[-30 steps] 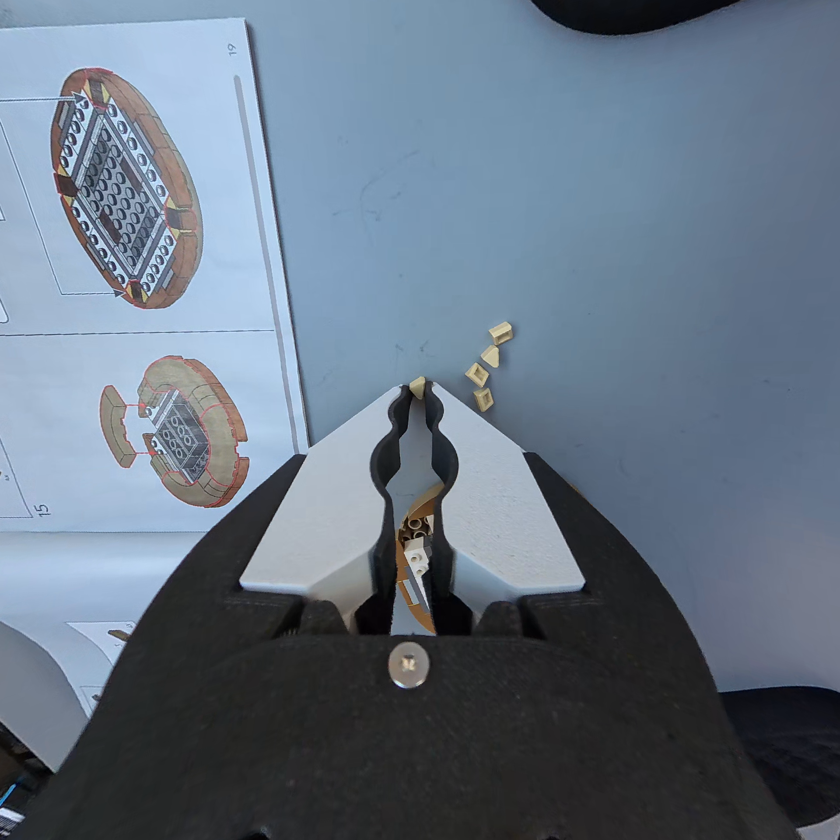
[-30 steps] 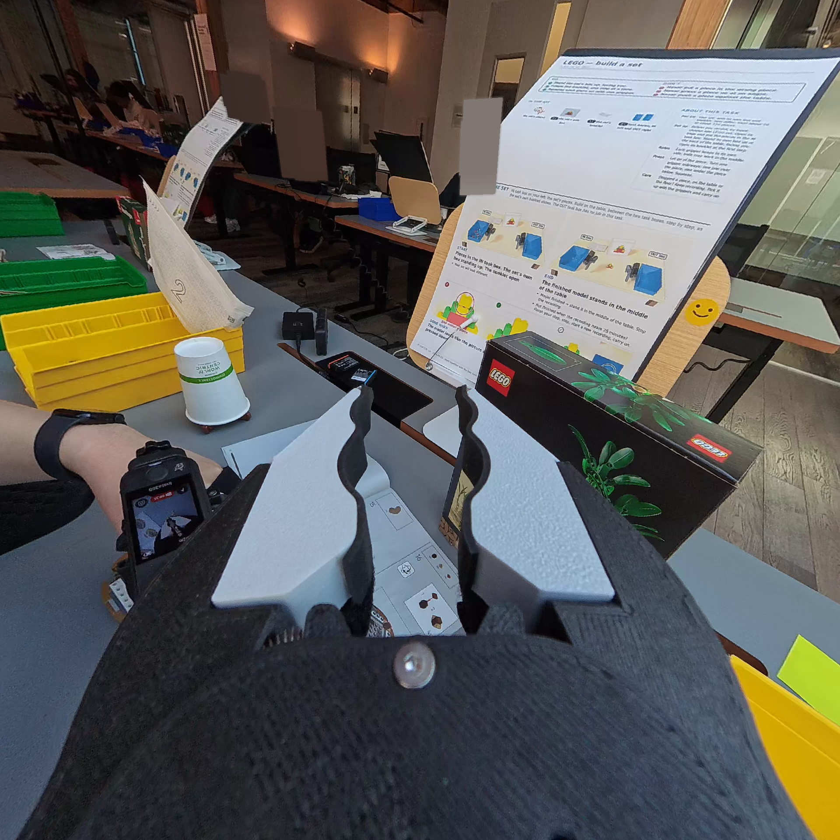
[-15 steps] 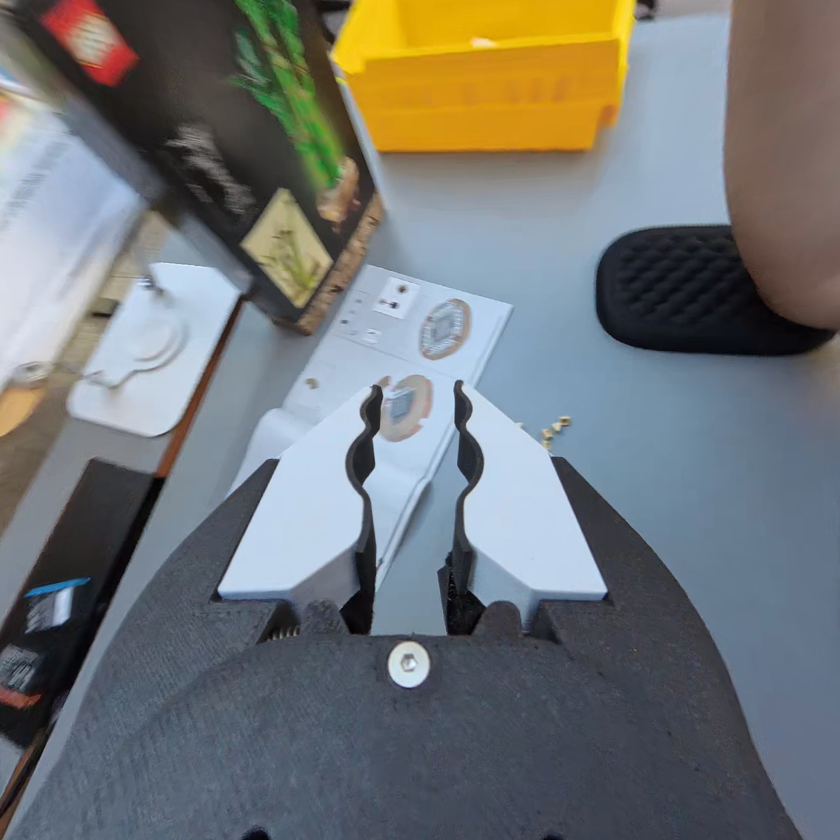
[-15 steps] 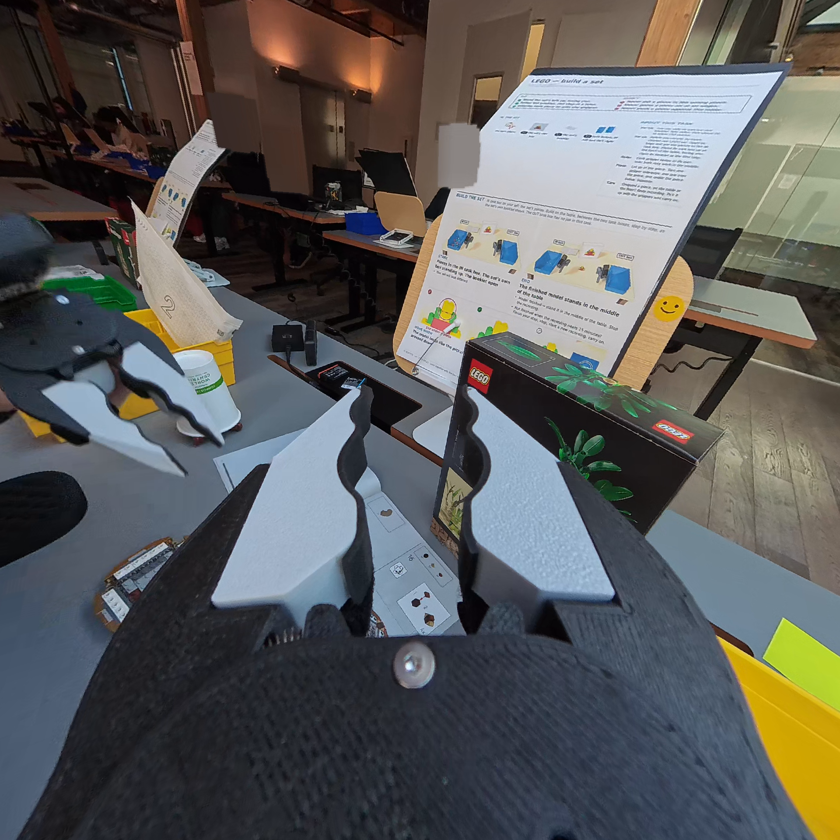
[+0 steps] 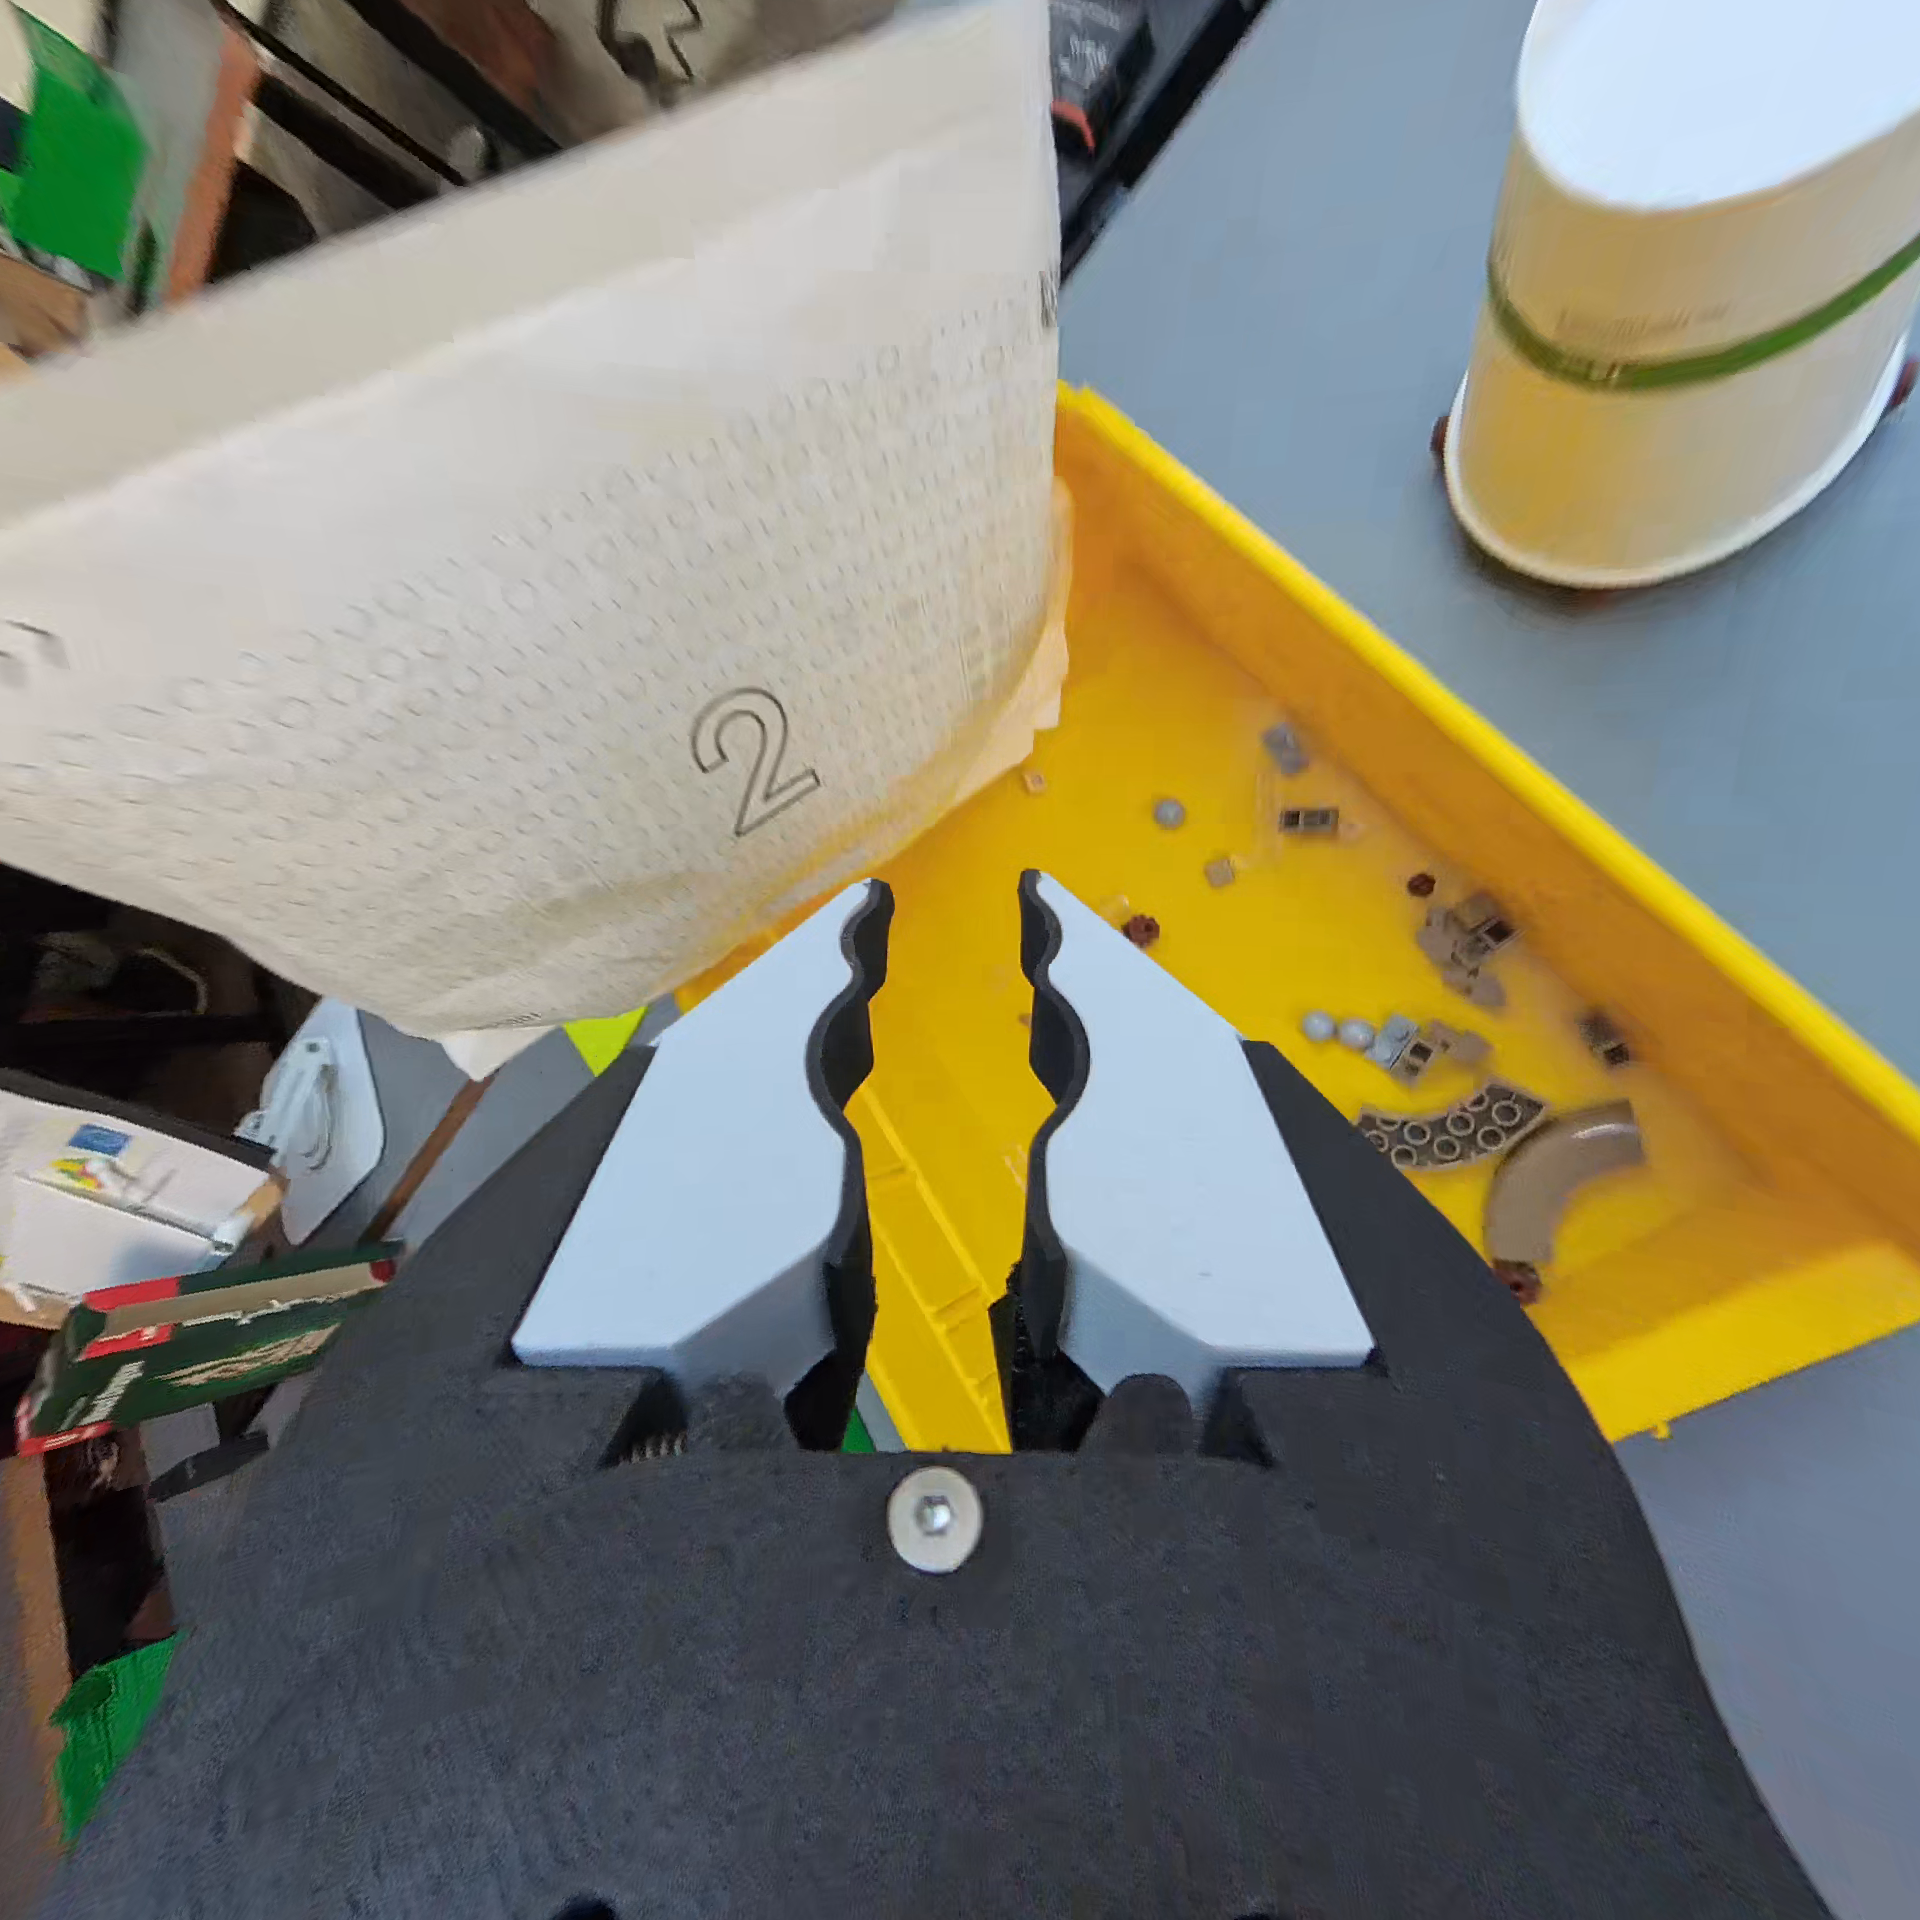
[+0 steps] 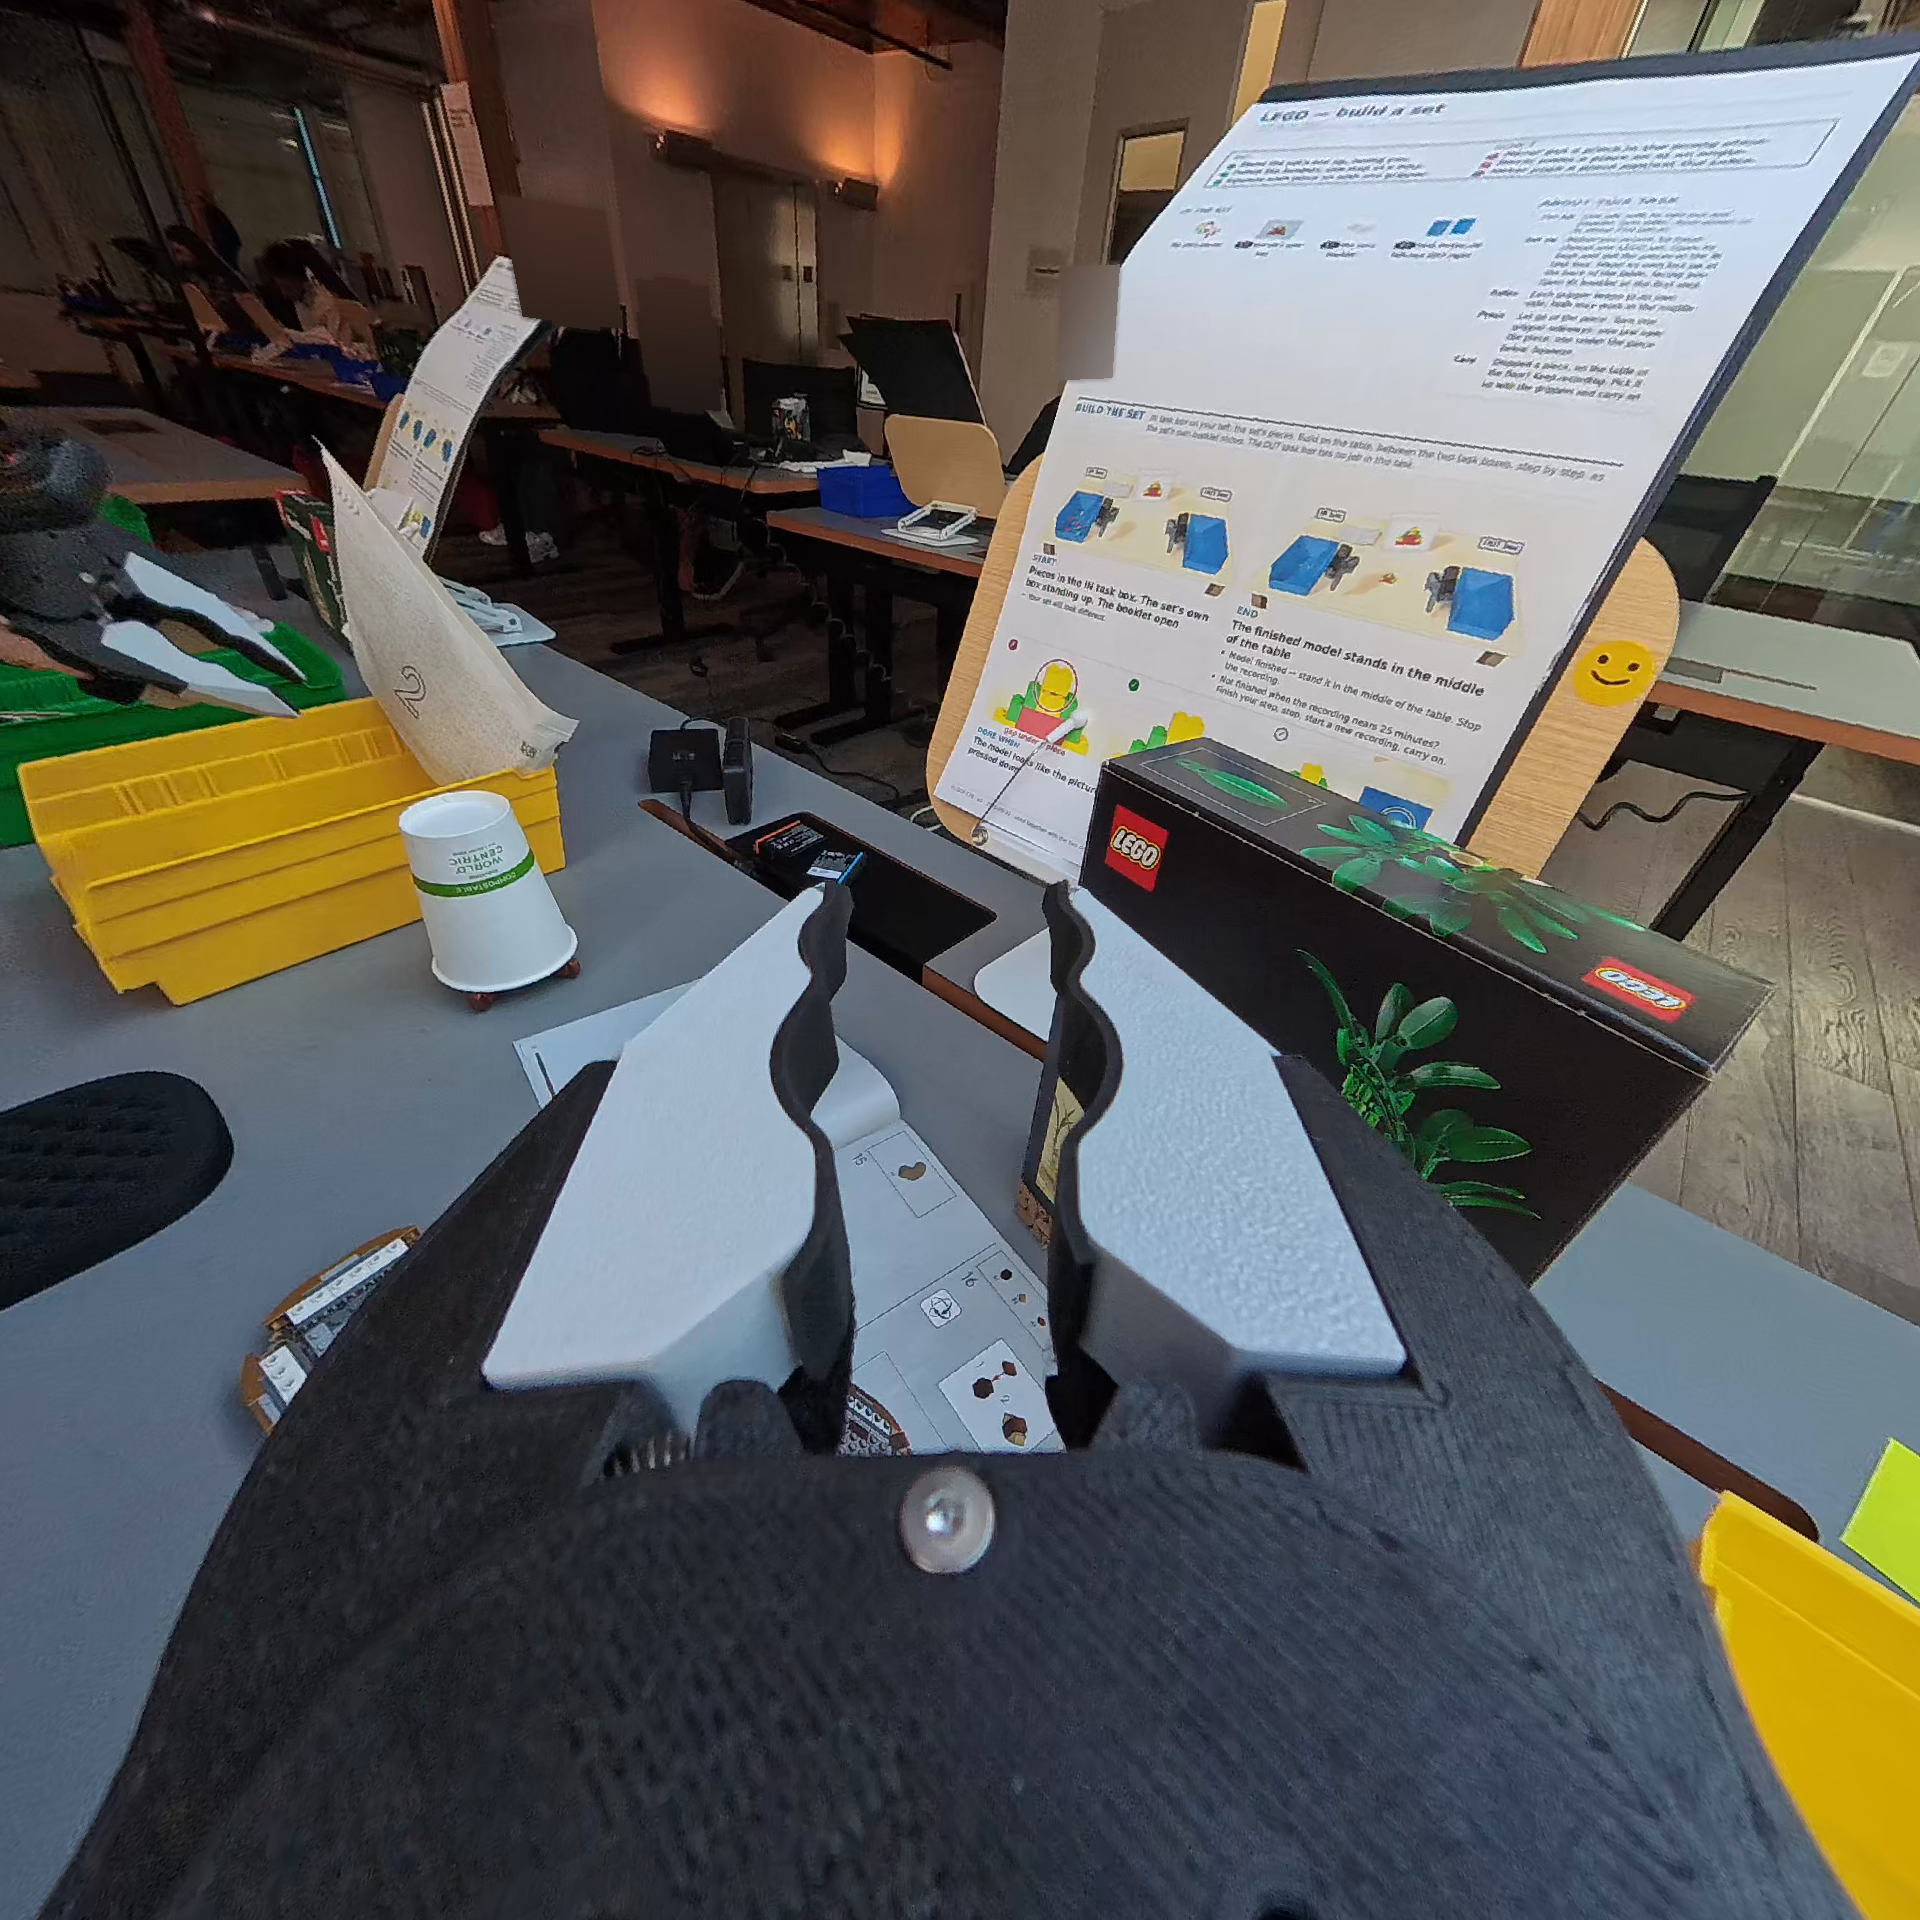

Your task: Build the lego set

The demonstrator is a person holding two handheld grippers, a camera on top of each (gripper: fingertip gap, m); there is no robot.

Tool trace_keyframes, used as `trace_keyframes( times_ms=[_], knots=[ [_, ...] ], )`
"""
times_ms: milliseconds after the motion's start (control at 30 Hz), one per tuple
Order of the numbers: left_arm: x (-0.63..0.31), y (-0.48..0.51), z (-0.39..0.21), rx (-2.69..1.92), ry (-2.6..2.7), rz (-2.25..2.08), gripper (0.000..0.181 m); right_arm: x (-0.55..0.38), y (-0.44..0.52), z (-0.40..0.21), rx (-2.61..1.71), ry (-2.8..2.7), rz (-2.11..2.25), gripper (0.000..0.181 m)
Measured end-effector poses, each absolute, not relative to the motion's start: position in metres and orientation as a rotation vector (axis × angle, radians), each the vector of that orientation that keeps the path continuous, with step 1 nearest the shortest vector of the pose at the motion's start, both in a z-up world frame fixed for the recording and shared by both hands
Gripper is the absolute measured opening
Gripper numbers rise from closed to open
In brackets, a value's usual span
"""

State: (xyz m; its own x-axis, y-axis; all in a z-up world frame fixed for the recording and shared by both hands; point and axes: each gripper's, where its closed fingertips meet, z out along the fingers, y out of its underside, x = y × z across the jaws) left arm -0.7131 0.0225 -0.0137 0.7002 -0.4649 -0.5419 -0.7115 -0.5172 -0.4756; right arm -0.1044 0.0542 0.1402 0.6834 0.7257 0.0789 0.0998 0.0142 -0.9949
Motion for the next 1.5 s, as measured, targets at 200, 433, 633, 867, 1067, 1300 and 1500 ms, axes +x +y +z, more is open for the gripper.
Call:
trace_keyframes(
  times_ms=[200, 433, 633, 867, 1067, 1300, 1500],
  knots=[
    [-0.736, 0.040, -0.085, -2.393, 0.885, 0.283, 0.023, -0.111, 0.058, 0.133, -1.528, -0.721, 0.574, 0.039],
    [-0.741, 0.055, -0.125, -2.523, 0.790, 0.104, 0.021, -0.124, 0.065, 0.119, -1.580, -0.752, 0.555, 0.039],
    [-0.740, 0.070, -0.143, -2.516, 0.739, 0.130, 0.021, -0.130, 0.069, 0.112, -1.598, -0.773, 0.541, 0.039],
    [-0.729, 0.097, -0.147, -2.405, 0.579, 0.077, 0.020, -0.129, 0.070, 0.111, -1.606, -0.769, 0.530, 0.039],
    [-0.733, 0.101, -0.158, -2.436, 0.506, 0.042, 0.018, -0.127, 0.072, 0.110, -1.612, -0.763, 0.526, 0.039],
    [-0.727, 0.103, -0.159, -2.416, 0.492, -0.007, 0.006, -0.129, 0.072, 0.108, -1.620, -0.771, 0.515, 0.039],
    [-0.728, 0.094, -0.156, -2.429, 0.480, -0.026, 0.005, -0.128, 0.071, 0.110, -1.612, -0.767, 0.520, 0.039]
  ],
)
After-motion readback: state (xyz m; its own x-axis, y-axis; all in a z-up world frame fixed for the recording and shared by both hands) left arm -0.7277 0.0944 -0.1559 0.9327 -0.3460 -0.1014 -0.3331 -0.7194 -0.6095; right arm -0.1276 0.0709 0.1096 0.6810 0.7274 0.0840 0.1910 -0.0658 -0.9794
